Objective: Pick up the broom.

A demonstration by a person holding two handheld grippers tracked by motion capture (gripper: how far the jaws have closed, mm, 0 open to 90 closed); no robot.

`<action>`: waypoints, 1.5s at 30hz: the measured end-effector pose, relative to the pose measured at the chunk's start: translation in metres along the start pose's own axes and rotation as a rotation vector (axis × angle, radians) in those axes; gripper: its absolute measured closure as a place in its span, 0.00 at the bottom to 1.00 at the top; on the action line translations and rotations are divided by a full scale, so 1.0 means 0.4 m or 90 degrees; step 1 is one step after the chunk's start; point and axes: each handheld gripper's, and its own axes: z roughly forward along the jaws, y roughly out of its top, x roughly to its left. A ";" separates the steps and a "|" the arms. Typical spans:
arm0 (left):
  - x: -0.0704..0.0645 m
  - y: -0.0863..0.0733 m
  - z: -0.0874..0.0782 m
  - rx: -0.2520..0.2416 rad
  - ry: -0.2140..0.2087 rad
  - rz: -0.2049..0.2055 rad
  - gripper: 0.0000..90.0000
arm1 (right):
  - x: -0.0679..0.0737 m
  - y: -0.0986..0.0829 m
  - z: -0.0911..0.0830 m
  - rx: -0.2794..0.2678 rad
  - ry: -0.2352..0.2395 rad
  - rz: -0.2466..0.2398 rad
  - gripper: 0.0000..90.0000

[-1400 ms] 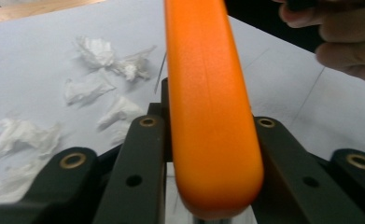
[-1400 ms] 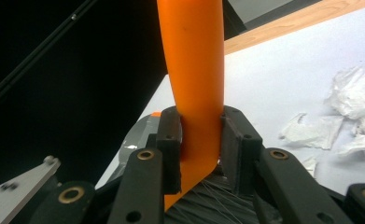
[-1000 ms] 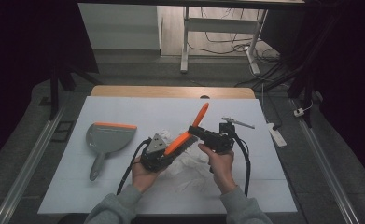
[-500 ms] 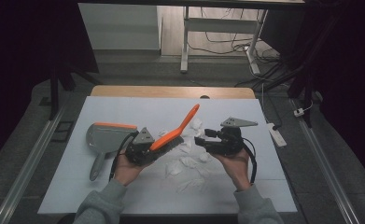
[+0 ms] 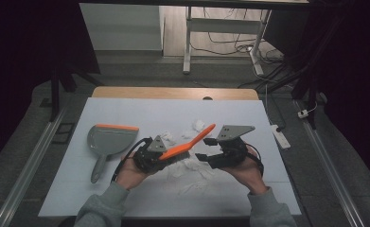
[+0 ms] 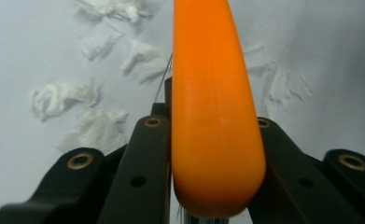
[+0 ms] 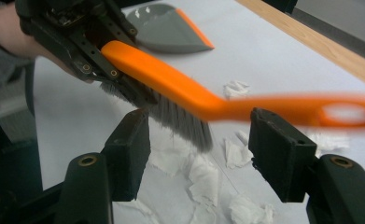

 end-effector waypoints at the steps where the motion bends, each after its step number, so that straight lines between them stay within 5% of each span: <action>1: -0.007 0.003 0.003 0.003 -0.002 0.005 0.88 | 0.008 0.005 0.003 0.012 0.003 -0.015 0.43; 4: -0.028 0.016 0.011 0.019 -0.012 0.035 0.88 | 0.025 0.011 0.016 0.052 0.002 -0.056 0.42; 19: -0.069 0.032 0.029 0.052 -0.057 0.105 0.88 | 0.033 -0.016 0.098 0.197 0.058 -0.105 0.43; 25: -0.071 0.033 0.026 0.049 -0.078 0.122 0.88 | 0.040 -0.022 0.109 0.210 0.074 -0.130 0.61; 31: -0.062 0.028 0.028 0.039 -0.095 0.131 0.86 | 0.046 -0.026 0.104 0.216 0.091 -0.156 0.67; 34: -0.046 0.019 0.023 0.019 -0.085 0.107 0.80 | 0.051 -0.031 0.106 0.215 0.087 -0.177 0.72; 42: -0.019 -0.008 -0.053 -0.070 0.010 0.027 0.38 | 0.021 -0.035 0.088 0.176 0.055 -0.125 0.74; 45: -0.011 -0.035 -0.090 -0.089 0.046 -0.005 0.35 | 0.009 -0.039 0.081 0.157 0.043 -0.096 0.74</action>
